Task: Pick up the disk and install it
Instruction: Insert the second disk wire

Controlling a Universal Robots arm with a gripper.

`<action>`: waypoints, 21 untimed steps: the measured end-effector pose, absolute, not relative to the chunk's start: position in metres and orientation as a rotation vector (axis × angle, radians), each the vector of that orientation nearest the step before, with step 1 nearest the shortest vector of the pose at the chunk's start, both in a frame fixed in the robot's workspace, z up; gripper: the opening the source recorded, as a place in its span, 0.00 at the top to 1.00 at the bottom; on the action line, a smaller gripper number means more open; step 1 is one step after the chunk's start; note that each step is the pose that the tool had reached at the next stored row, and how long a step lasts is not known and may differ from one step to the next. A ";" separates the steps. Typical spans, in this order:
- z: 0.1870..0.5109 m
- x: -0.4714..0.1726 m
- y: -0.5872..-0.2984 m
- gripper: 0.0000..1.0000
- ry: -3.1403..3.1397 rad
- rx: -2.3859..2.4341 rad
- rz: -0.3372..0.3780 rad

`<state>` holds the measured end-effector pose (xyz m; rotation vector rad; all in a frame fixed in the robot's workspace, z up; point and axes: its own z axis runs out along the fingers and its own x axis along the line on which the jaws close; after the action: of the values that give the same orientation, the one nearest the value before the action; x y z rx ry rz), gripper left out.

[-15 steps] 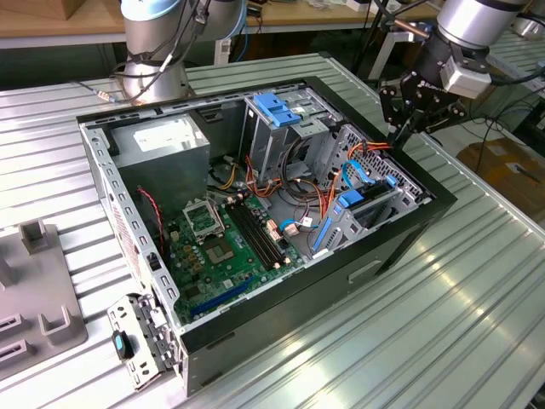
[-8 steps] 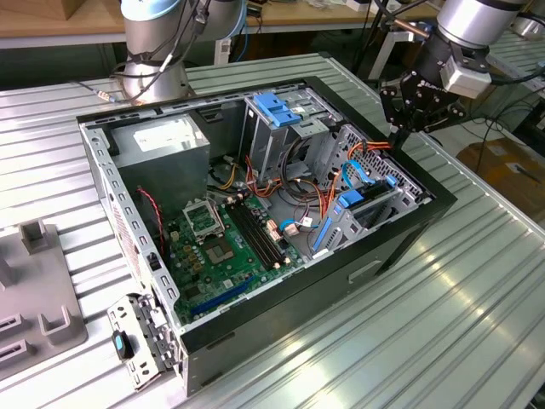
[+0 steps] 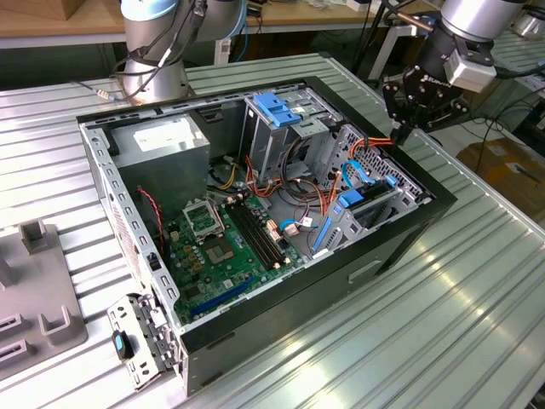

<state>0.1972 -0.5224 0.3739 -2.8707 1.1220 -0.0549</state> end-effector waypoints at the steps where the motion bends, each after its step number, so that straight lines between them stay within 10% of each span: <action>1: 0.374 0.197 -0.522 0.84 1.122 -2.871 -0.055; 21: 0.374 0.171 -0.523 0.84 1.133 -2.867 -0.057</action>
<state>0.1712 -0.5226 0.3740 -2.8667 1.1331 -0.0568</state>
